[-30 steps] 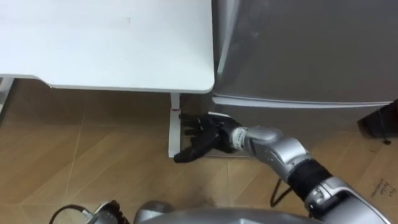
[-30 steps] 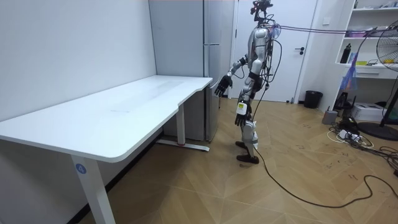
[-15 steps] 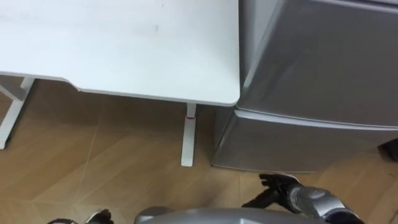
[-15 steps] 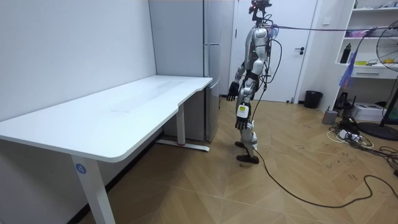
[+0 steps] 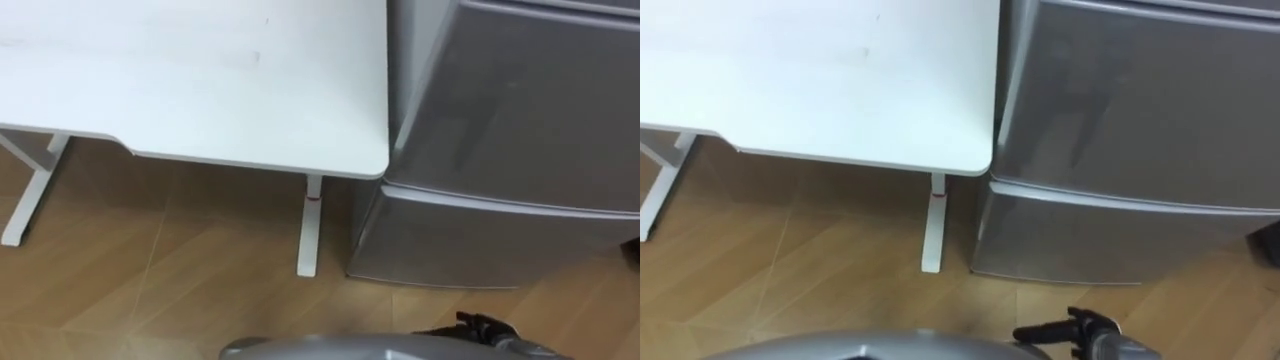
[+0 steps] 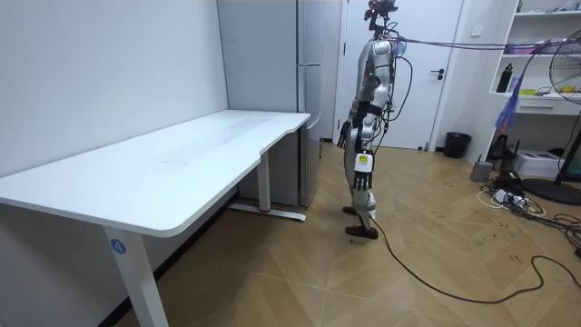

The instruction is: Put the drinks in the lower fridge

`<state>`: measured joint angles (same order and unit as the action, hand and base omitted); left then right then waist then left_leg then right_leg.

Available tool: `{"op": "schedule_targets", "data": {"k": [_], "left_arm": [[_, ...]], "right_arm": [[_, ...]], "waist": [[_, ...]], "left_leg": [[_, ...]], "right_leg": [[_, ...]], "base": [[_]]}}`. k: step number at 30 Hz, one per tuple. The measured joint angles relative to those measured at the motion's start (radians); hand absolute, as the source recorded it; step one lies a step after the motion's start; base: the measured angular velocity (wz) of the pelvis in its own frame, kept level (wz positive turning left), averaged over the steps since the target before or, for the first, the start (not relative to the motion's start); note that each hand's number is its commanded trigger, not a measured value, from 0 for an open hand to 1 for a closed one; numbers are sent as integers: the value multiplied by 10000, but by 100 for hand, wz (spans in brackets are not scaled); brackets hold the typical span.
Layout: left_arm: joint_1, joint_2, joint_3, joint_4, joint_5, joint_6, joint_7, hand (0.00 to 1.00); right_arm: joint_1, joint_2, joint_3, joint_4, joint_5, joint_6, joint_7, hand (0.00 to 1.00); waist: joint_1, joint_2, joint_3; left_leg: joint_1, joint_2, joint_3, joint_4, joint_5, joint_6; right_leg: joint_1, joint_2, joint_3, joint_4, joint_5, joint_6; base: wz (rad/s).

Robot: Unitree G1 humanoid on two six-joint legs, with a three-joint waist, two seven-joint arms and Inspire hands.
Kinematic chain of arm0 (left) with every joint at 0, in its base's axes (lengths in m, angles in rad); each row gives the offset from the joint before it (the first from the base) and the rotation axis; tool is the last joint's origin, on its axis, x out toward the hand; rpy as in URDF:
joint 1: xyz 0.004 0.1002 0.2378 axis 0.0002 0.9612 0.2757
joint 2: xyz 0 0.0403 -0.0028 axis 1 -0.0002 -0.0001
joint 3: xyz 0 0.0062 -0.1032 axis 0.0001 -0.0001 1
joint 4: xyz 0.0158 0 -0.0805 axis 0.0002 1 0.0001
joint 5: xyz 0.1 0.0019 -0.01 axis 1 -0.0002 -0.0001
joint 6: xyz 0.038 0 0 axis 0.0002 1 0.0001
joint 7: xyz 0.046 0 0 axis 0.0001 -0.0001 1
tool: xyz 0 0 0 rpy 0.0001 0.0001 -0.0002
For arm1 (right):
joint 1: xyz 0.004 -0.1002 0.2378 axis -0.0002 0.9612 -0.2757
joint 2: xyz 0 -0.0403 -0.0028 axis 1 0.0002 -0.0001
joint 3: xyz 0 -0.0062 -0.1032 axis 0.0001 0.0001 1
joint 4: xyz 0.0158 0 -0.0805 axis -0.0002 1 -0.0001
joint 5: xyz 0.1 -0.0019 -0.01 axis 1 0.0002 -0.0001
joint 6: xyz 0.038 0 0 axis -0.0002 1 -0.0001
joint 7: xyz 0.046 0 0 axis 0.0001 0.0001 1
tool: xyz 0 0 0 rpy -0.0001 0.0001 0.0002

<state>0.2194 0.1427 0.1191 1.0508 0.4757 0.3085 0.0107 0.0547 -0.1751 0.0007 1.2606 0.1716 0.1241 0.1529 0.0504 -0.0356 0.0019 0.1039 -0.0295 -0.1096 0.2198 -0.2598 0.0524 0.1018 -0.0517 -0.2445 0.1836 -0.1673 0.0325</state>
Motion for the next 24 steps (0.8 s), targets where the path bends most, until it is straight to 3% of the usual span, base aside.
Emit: {"op": "schedule_targets", "data": {"k": [1, 2, 5, 10, 17, 24], "left_arm": [[6, -43, 128, 0, 19, 46, 5, 0], [20, -90, 256, -1, 99, 111, 23, 0], [53, -145, 347, -9, 212, 125, 206, 0], [68, -184, 353, -22, 213, 118, 564, 0], [103, -191, 322, 2, 196, 76, 524, 0], [100, -155, -120, 25, 139, -107, 243, 0]], "right_arm": [[-2, -4, -238, 132, 14, 1, -9, 0], [-3, -18, -383, 241, 14, 6, -48, 0], [32, -25, -648, 275, 13, 88, -212, 0], [32, -26, -928, 273, -216, 110, -421, 0], [37, -28, -979, 228, -217, 308, -837, 0], [72, -26, -356, -94, -54, 292, -923, 0]], "waist": [[-51, -26, -2], [-136, 29, -61], [-313, 72, -139], [-483, 81, -137], [-455, 55, -112], [-436, 24, -37]], "left_leg": [[-19, -1, -5, -4, 5, -6], [-20, 0, 0, -14, 7, -9], [-12, 3, 9, -45, 17, -17], [55, 15, 8, -129, 19, -20], [136, 42, -39, -165, 14, -22], [149, 116, -19, -149, -20, -80]], "right_leg": [[-11, 7, 12, -14, -2, 1], [-10, 13, 19, -29, -3, 1], [2, 38, 73, -89, -3, 1], [42, 66, 128, -129, -3, 0], [156, 96, 264, -164, -3, 0], [172, 181, 476, -179, 8, -18]], "base": [[0], [0], [-2], [0], [4], [0]]}}
